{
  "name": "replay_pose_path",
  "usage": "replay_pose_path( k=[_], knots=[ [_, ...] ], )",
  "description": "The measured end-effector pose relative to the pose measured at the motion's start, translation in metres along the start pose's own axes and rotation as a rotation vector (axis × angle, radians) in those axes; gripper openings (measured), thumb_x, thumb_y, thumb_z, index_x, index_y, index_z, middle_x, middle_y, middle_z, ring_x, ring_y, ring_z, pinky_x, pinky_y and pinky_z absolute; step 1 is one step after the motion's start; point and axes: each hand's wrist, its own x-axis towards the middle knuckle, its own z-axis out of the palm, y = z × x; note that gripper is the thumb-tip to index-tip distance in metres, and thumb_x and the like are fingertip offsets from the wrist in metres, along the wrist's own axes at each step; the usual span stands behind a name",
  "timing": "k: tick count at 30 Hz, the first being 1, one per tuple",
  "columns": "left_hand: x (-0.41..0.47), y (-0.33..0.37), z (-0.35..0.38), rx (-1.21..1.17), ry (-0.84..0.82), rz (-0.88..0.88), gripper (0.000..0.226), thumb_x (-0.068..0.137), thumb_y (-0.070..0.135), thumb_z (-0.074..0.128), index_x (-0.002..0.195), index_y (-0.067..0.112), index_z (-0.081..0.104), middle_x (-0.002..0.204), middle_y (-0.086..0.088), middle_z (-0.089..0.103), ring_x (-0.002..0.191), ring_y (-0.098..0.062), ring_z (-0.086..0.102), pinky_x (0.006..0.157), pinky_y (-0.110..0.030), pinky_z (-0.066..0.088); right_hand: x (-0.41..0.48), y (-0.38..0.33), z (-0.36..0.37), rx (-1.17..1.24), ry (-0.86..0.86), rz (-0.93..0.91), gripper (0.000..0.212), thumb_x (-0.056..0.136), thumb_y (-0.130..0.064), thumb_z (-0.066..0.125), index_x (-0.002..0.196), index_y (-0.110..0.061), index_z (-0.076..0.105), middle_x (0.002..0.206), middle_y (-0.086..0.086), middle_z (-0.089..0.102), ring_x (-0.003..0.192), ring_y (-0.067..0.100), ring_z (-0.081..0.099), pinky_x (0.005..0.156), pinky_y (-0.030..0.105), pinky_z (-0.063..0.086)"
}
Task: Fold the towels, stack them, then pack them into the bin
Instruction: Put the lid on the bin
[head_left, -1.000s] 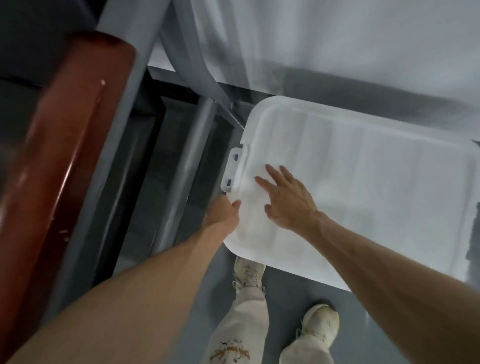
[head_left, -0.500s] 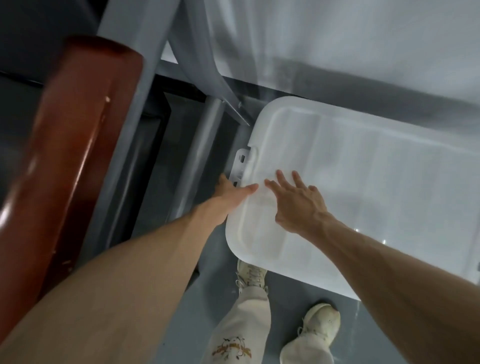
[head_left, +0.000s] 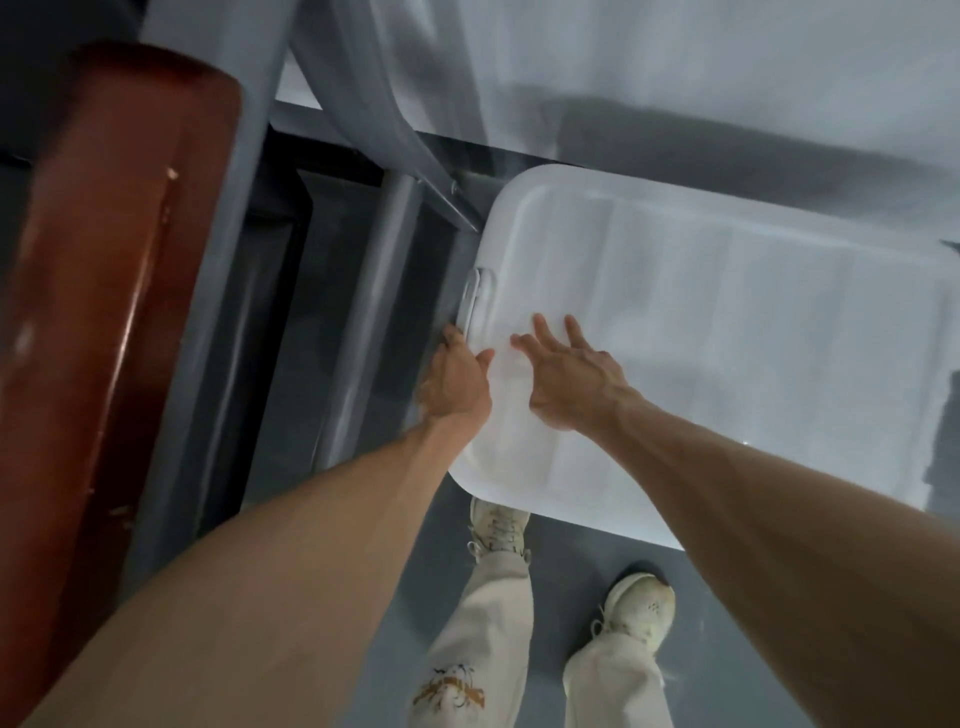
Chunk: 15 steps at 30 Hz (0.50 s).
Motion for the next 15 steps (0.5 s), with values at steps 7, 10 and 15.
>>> replay_pose_path(
  k=[7,10,15],
  knots=[
    [-0.004,0.007,-0.01,0.15,0.033,0.052,0.049,0.102,0.031,0.041,0.141,0.003,0.031,0.129,-0.021,0.055,0.117,-0.039,0.054,0.093,-0.046,0.044,0.001,-0.01,-0.012,0.014,-0.055,0.023,0.072,0.089,-0.012,0.044,0.151,-0.029,0.012,0.161,-0.005,-0.004,0.147,0.03,-0.008,0.116,0.052,0.021],
    [-0.008,0.011,-0.003,0.217,0.089,0.105,0.04,0.103,0.026,0.037,0.134,0.001,0.035,0.119,-0.022,0.06,0.107,-0.04,0.059,0.082,-0.045,0.047,0.002,-0.007,-0.017,0.053,-0.071,0.029,0.071,0.088,-0.009,0.042,0.151,-0.029,0.016,0.161,-0.005,0.0,0.148,0.028,-0.005,0.117,0.051,0.019],
    [-0.011,0.016,-0.004,0.296,0.003,0.065,0.046,0.102,0.021,0.039,0.141,-0.001,0.027,0.134,-0.022,0.05,0.117,-0.038,0.054,0.087,-0.043,0.044,-0.006,0.004,-0.015,0.137,-0.042,-0.043,0.066,0.091,-0.009,0.041,0.152,-0.023,0.018,0.161,-0.003,0.003,0.148,0.024,-0.004,0.119,0.044,0.013]
  ],
)
